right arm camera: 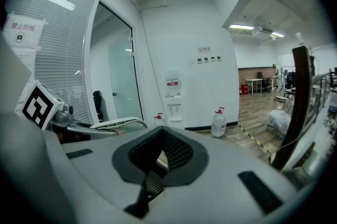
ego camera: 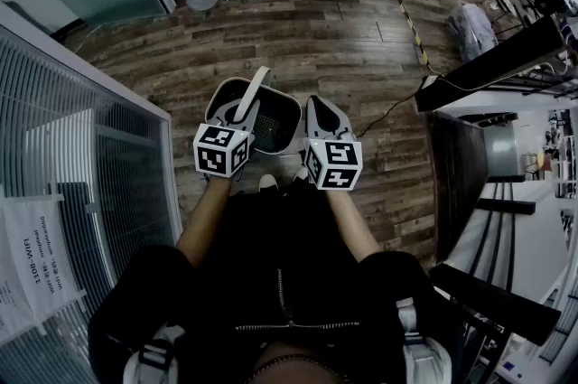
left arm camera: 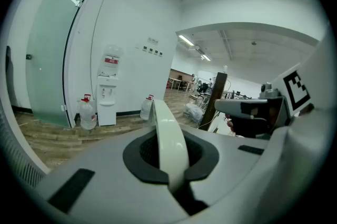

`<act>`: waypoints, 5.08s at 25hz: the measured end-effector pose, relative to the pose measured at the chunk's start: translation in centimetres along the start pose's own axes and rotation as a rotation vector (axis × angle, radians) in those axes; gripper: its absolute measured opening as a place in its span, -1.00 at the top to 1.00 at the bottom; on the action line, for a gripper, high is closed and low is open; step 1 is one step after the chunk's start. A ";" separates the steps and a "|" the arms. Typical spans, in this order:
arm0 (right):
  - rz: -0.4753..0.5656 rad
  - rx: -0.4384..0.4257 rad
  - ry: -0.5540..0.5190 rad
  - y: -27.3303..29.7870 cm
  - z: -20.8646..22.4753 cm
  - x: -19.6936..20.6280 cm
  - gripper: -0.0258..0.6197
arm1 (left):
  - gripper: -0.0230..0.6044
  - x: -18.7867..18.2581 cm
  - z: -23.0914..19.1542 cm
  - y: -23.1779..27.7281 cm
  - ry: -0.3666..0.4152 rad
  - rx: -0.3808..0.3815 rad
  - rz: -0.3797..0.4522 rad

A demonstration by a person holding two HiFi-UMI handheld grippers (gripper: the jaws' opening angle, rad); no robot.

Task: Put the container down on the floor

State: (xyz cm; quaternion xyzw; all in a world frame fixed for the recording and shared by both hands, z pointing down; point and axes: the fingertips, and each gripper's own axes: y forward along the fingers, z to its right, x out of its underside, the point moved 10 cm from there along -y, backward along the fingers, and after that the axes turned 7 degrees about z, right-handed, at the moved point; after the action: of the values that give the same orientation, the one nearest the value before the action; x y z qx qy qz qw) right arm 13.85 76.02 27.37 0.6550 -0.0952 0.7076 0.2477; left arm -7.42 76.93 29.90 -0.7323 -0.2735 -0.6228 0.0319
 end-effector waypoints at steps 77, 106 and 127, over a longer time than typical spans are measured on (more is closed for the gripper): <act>-0.055 -0.134 0.119 20.4 16.1 -3.0 0.89 | 0.88 -8.4 -5.9 21.6 -0.014 -0.140 -0.034; -0.081 -0.045 0.099 38.2 19.7 -7.4 0.89 | 0.88 -15.4 -17.0 37.2 0.058 -0.032 -0.067; -0.093 -0.016 0.079 46.2 16.7 -8.6 0.89 | 0.88 -17.0 -24.5 40.3 0.041 0.028 -0.086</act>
State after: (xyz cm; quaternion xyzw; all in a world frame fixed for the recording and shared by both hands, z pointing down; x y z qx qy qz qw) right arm 6.75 26.72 29.82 0.6284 -0.0604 0.7196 0.2892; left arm -12.90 27.15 31.36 -0.7063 -0.3127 -0.6348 0.0207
